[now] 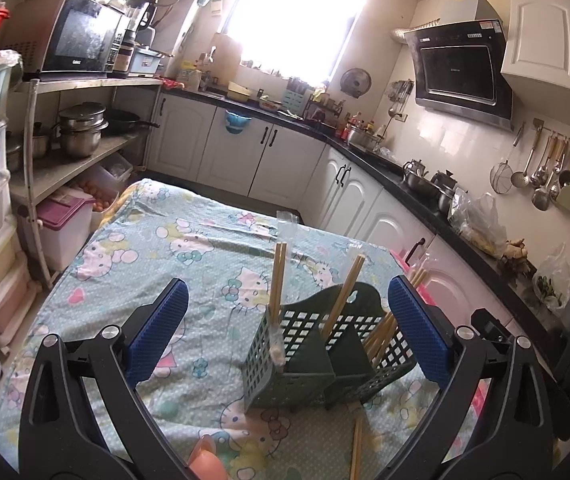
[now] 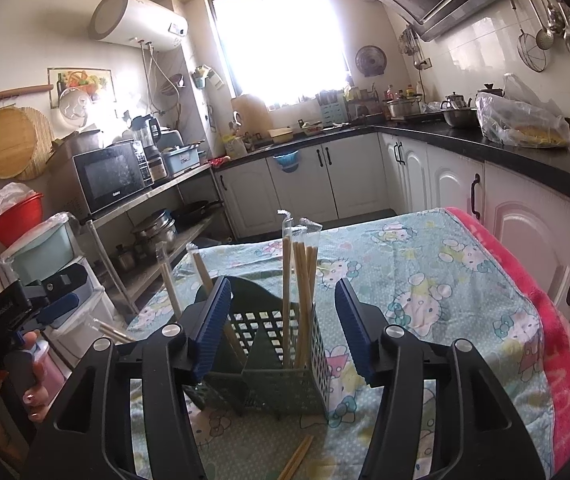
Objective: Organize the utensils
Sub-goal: 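Move the left tool back toward the chopstick pile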
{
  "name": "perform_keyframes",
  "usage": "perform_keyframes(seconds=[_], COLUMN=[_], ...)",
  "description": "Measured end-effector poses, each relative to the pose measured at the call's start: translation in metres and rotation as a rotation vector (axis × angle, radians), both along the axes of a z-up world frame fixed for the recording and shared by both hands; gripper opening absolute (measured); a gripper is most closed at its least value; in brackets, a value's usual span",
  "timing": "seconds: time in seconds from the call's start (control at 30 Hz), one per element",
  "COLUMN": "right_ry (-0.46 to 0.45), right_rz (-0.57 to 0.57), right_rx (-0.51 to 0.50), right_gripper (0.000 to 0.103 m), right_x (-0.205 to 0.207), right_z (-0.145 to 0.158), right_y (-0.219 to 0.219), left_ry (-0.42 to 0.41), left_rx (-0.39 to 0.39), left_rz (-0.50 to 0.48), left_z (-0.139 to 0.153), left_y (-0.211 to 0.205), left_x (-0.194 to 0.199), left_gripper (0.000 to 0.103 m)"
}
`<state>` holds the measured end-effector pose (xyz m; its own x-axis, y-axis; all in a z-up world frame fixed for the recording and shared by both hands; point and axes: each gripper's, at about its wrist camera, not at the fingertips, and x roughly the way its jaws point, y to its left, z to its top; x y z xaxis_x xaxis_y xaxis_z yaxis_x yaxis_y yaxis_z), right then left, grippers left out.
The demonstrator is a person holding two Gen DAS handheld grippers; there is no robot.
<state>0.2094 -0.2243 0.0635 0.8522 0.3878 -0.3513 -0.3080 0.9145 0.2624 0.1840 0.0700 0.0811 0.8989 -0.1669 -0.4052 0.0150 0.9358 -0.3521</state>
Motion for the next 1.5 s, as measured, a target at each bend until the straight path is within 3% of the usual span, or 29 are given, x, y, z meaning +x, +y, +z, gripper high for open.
perform_keyframes(seconds=[0.83,1.5], right_ry=[0.065,0.11], right_rz=[-0.013,-0.05], right_rx=[-0.038,-0.053], right_gripper=[0.056,0.056], right_x=[-0.035,-0.054], right_z=[-0.021,-0.039], right_y=[-0.017,-0.044], left_ry=[0.062,0.116], left_rx=[0.015,0.069], left_rz=[-0.049,-0.16], left_z=[-0.031,-0.052], left_y=[-0.012,-0.061], left_x=[-0.035,-0.037], left_gripper=[0.092,0.092])
